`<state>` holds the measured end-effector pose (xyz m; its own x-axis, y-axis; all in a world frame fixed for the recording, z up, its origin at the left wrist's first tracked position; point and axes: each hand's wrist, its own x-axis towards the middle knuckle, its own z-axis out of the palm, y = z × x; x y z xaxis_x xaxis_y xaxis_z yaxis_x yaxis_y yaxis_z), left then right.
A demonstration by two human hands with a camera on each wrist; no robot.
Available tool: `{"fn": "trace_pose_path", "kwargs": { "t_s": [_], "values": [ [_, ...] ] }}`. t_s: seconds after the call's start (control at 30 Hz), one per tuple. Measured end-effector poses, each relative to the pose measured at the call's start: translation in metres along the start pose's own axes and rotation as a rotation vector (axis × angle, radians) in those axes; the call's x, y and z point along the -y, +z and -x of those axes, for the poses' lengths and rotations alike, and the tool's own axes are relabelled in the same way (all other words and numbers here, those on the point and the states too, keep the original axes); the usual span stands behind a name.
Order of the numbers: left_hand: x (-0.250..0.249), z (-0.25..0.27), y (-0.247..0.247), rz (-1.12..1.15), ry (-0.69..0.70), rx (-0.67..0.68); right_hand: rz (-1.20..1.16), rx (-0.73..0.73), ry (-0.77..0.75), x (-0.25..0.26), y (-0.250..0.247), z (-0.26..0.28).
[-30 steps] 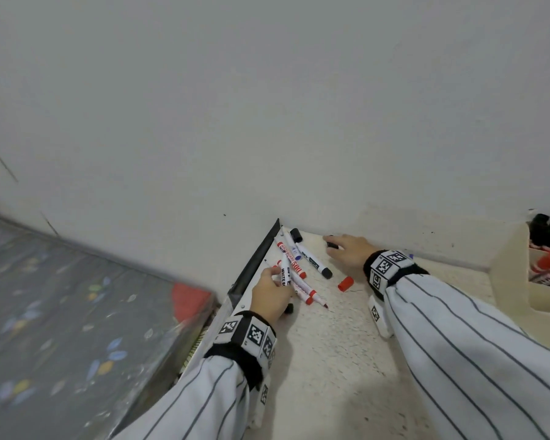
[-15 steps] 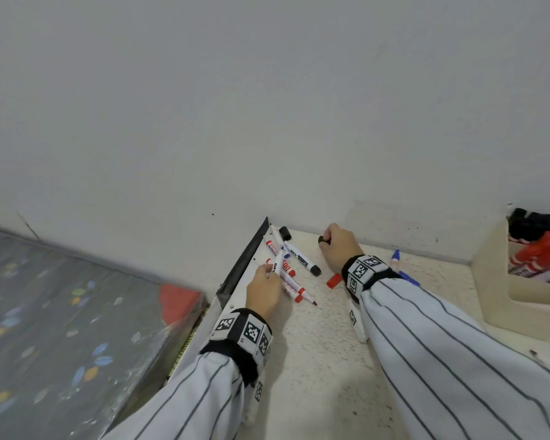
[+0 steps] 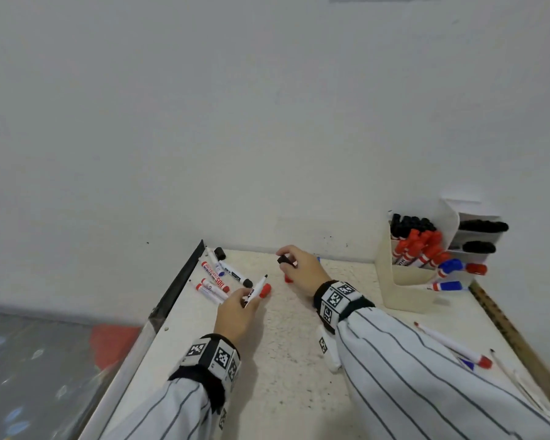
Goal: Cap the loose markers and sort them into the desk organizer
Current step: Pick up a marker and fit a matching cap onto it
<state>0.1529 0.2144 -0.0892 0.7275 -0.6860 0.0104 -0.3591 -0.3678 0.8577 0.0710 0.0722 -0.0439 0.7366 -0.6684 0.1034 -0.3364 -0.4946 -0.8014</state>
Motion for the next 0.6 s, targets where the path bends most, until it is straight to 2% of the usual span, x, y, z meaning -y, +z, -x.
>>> {"fn": "trace_pose_path", "kwargs": {
  "t_s": [0.17,0.4,0.5,0.6],
  "values": [
    [-0.016,0.009,0.021,-0.049,0.057,0.096,0.086,0.069,-0.016,-0.014,-0.033,0.030],
    [-0.029,0.024,0.054,0.037,0.187,0.194,0.094,0.145,0.006,-0.046,-0.053,0.059],
    [-0.031,0.026,0.064,0.022,0.201,0.231,-0.002,0.138,0.046,-0.056,-0.054,0.066],
    [-0.029,0.027,0.070,0.003,0.198,0.257,-0.116,0.066,0.142,-0.066,-0.054,0.072]
  ]
}}
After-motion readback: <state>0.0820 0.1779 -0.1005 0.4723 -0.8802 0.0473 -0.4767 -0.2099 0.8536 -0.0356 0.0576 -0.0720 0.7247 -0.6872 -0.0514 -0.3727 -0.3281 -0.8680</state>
